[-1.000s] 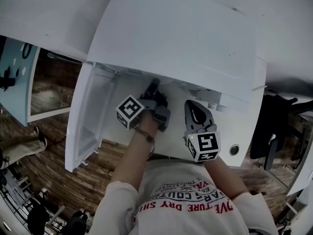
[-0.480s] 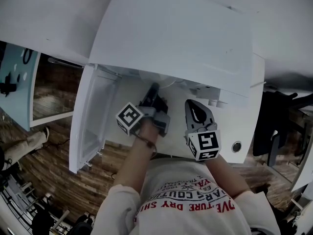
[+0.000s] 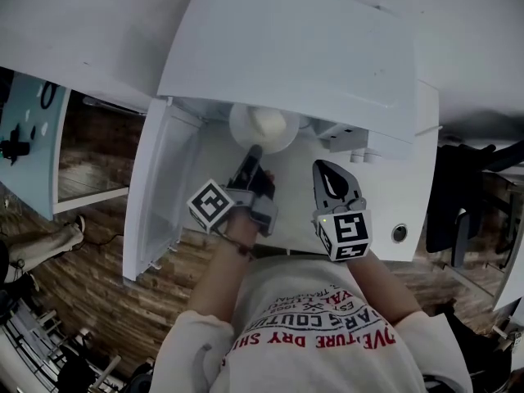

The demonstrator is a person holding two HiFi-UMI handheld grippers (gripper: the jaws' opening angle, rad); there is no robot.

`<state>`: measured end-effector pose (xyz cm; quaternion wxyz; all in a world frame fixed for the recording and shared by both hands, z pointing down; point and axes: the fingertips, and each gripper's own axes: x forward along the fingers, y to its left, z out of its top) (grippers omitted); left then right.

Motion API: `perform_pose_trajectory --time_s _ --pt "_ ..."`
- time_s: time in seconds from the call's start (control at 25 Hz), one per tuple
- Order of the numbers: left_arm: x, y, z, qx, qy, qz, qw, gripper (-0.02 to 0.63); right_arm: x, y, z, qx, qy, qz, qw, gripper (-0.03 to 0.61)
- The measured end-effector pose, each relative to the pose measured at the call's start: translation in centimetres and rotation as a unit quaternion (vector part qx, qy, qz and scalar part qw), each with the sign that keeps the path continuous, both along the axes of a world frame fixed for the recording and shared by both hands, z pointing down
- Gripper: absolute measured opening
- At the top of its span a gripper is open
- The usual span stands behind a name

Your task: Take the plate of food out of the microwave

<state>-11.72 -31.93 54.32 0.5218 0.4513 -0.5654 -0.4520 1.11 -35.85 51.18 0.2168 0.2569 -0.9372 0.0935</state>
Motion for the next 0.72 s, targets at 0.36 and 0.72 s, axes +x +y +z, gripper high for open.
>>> perform_pose_trajectory --time_s 0.36,0.72 --pt "1.6 4.3 -4.5 0.036 -0.011 0.028 0.9989 0.015 0.0 1.5 -1.9 0.019 -0.013 0.027 0.999 0.003" --pt "3.4 8.2 -8.5 0.059 -0.015 0.079 0.995 0.017 0.6 3.2 -5.5 0.038 -0.052 0.068 0.996 0.003"
